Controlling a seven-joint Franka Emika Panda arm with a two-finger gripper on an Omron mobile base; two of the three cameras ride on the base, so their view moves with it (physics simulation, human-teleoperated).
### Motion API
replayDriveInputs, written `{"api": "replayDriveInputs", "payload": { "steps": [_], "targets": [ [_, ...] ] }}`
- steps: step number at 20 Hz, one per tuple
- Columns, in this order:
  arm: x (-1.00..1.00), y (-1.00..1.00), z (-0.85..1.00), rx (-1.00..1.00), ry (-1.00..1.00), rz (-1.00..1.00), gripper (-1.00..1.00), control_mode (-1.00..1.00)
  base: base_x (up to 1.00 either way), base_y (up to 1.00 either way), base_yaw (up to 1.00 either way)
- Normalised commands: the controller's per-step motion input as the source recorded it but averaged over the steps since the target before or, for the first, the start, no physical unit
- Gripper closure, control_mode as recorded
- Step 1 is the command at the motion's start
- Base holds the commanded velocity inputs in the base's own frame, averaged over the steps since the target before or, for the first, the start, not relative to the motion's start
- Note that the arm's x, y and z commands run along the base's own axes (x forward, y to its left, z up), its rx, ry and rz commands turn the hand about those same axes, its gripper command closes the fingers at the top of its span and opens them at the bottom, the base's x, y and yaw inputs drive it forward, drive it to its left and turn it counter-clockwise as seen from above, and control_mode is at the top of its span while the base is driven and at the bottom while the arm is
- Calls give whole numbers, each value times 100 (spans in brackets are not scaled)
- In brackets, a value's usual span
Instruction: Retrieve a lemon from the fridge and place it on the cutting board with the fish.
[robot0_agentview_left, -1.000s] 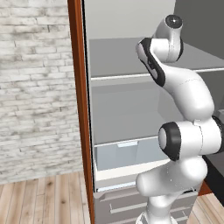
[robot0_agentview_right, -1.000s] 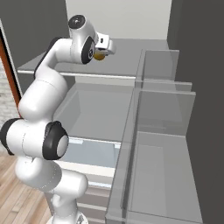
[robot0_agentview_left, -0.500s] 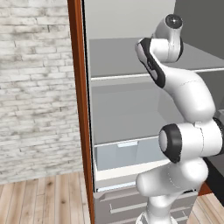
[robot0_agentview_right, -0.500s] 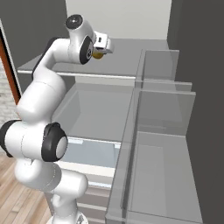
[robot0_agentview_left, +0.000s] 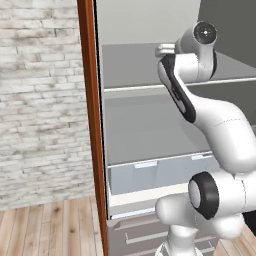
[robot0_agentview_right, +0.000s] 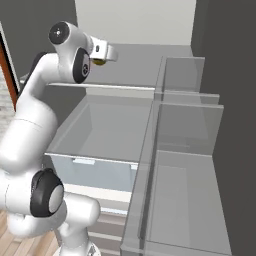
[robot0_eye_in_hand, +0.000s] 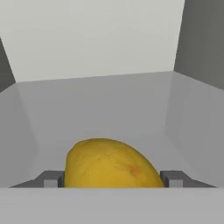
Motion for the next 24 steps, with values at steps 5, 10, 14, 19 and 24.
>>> {"api": "replayDriveInputs", "payload": {
  "steps": [5, 10, 14, 19, 24],
  "targets": [
    [-100, 12, 21, 5, 6, -3, 100, -100, 0, 0, 0],
    [-100, 0, -1, 0, 13, 1, 100, -100, 0, 0, 0],
    [-100, 0, -14, 0, 11, 2, 100, -100, 0, 0, 0],
    [-100, 1, -54, 0, 4, 13, 100, -100, 0, 0, 0],
    [-100, 9, -51, 0, 0, 15, 100, -100, 0, 0, 0]
  ]
}}
